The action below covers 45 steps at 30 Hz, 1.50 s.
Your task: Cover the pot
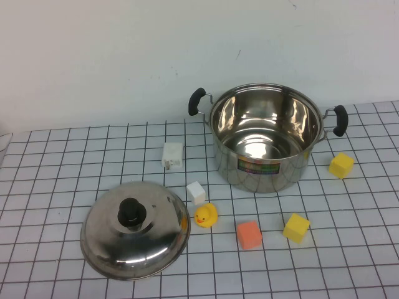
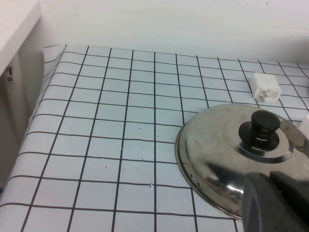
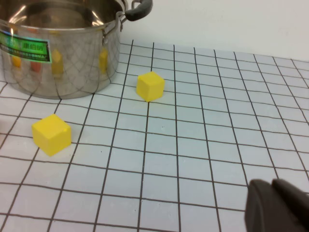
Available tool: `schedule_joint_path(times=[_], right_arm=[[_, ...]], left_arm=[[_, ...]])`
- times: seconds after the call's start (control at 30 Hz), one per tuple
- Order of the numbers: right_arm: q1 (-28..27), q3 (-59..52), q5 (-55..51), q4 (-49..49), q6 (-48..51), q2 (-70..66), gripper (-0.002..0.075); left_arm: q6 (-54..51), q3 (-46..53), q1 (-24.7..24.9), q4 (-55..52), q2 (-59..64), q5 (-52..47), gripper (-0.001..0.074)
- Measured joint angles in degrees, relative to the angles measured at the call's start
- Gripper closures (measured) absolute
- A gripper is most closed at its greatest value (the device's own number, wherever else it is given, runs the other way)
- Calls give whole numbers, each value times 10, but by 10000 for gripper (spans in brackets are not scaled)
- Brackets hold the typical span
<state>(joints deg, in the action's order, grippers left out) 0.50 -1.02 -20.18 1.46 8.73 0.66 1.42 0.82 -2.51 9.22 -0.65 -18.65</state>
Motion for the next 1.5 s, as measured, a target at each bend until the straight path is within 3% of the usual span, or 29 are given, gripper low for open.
schedule_joint_path(times=[1.5], right_arm=[[0,0,0,0,0,0,717]], left_arm=[[1,0,0,38,0,-2,737]])
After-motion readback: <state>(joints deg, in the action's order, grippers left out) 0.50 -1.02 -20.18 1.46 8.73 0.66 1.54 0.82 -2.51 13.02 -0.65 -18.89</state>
